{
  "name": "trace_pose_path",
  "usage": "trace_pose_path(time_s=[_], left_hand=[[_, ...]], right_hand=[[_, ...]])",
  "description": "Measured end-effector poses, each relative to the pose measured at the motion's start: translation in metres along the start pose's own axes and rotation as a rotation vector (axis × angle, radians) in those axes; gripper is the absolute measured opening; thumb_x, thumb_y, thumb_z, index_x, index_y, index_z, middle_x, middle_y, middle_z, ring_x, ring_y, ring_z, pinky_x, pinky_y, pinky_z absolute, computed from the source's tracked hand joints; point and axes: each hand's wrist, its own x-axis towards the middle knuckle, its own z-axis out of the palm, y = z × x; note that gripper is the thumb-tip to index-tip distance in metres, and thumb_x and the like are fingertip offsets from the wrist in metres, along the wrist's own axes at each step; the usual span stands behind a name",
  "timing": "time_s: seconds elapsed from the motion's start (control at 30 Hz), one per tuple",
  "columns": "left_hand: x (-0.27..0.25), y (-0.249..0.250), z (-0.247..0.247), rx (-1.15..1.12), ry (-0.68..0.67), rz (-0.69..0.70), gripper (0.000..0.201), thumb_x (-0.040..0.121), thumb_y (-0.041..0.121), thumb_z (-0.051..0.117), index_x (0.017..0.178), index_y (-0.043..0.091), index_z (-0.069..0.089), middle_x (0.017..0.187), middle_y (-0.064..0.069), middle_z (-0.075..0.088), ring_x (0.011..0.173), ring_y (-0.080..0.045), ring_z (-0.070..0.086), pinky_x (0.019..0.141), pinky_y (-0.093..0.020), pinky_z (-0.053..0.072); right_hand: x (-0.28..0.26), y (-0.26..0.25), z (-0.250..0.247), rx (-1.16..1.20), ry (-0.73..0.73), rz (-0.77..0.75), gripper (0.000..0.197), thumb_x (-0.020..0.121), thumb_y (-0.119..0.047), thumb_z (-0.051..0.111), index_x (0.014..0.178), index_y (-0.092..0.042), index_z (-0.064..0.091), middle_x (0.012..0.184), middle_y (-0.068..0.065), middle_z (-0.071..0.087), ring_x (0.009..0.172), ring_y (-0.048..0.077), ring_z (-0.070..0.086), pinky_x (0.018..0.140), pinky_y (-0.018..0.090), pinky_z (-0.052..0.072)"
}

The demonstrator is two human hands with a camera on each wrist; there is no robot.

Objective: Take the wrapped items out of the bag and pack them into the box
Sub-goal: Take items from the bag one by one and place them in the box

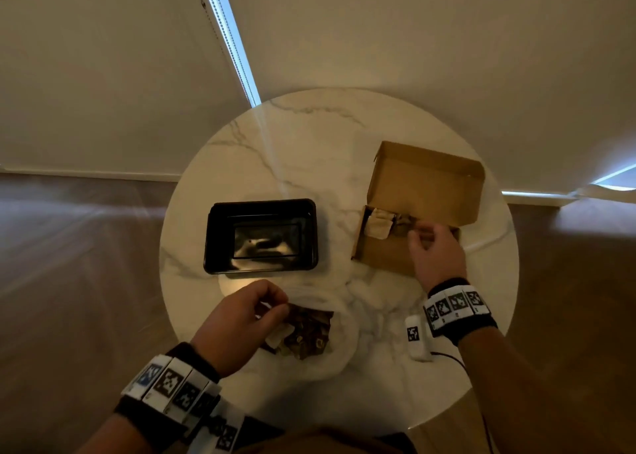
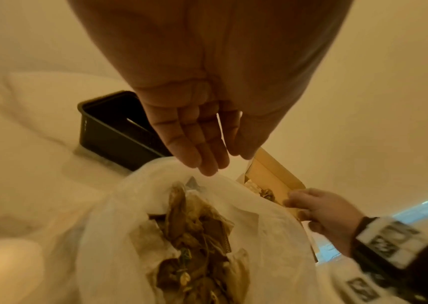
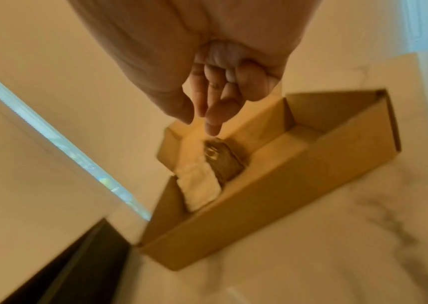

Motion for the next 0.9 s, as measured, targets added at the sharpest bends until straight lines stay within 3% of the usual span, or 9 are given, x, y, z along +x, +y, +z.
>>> trace_pose_path(time_s=[0.1,0.17,0.27,0.37,0.47,0.57,0.7,0.9], left_hand=[[-0.006,-0.015,-0.006,0.192,0.052,0.083,0.008,0.095,0.039,0.066,0.102,0.044,0.065,0.106,0.021,0.059,0.095,0.001,0.059,0.082,-0.021,0.054],[-0.011,-0.028,-0.008,0.305,0.096,0.122,0.01,0.091,0.045,0.069,0.101,0.043,0.068,0.115,0.02,0.054,0.107,0.0,0.053,0.09,-0.024,0.052],[-0.02,-0.044,-0.005,0.365,0.074,0.052,0.014,0.089,0.05,0.071,0.102,0.043,0.071,0.143,0.01,0.046,0.132,-0.013,0.044,0.107,-0.036,0.047],[-0.028,-0.055,0.001,0.361,-0.017,-0.049,0.023,0.091,0.054,0.067,0.111,0.044,0.068,0.155,0.005,0.037,0.139,-0.02,0.043,0.112,-0.038,0.044],[-0.03,-0.063,0.007,0.264,-0.042,-0.097,0.029,0.096,0.042,0.066,0.124,0.041,0.064,0.15,0.002,0.042,0.123,-0.015,0.057,0.101,-0.025,0.047],[-0.028,-0.067,0.012,0.233,-0.029,-0.088,0.036,0.099,0.023,0.062,0.134,0.033,0.06,0.14,0.005,0.048,0.103,-0.009,0.062,0.088,-0.014,0.041],[-0.025,-0.066,0.01,0.233,0.005,-0.053,0.042,0.099,0.018,0.06,0.141,0.022,0.057,0.138,0.004,0.05,0.11,-0.011,0.062,0.095,-0.013,0.038],[-0.029,-0.061,-0.002,0.277,0.075,0.046,0.036,0.099,0.034,0.059,0.134,0.025,0.064,0.125,0.008,0.059,0.112,-0.008,0.058,0.099,-0.021,0.047]], right_hand=[[-0.051,-0.019,-0.018,0.034,-0.038,-0.175,0.008,0.098,-0.025,0.065,0.105,-0.026,0.066,0.093,-0.014,0.064,0.08,0.004,0.062,0.073,0.022,0.052],[-0.09,-0.032,-0.023,0.063,-0.151,-0.288,0.009,0.096,-0.022,0.066,0.1,-0.03,0.066,0.087,-0.017,0.066,0.076,0.003,0.063,0.064,0.011,0.048],[-0.136,-0.04,-0.01,0.061,-0.382,-0.398,0.01,0.097,-0.023,0.066,0.103,-0.029,0.071,0.092,-0.017,0.069,0.082,0.002,0.065,0.07,0.01,0.049],[-0.159,-0.038,0.022,-0.052,-0.572,-0.473,0.015,0.1,-0.027,0.061,0.111,-0.029,0.071,0.101,-0.016,0.067,0.092,-0.002,0.062,0.079,0.013,0.048],[-0.165,-0.038,0.06,-0.243,-0.655,-0.549,0.024,0.102,-0.031,0.054,0.121,-0.027,0.067,0.115,-0.009,0.062,0.104,0.005,0.057,0.091,0.025,0.049],[-0.167,-0.045,0.09,-0.434,-0.681,-0.616,0.032,0.103,-0.034,0.05,0.132,-0.027,0.061,0.128,-0.005,0.054,0.113,0.015,0.056,0.094,0.032,0.05],[-0.17,-0.051,0.118,-0.621,-0.642,-0.696,0.036,0.099,-0.043,0.055,0.132,-0.03,0.058,0.128,-0.001,0.05,0.112,0.022,0.057,0.091,0.036,0.053],[-0.171,-0.047,0.133,-0.581,-0.588,-0.642,0.029,0.099,-0.048,0.053,0.118,-0.032,0.068,0.122,-0.001,0.054,0.111,0.023,0.056,0.091,0.038,0.052]])
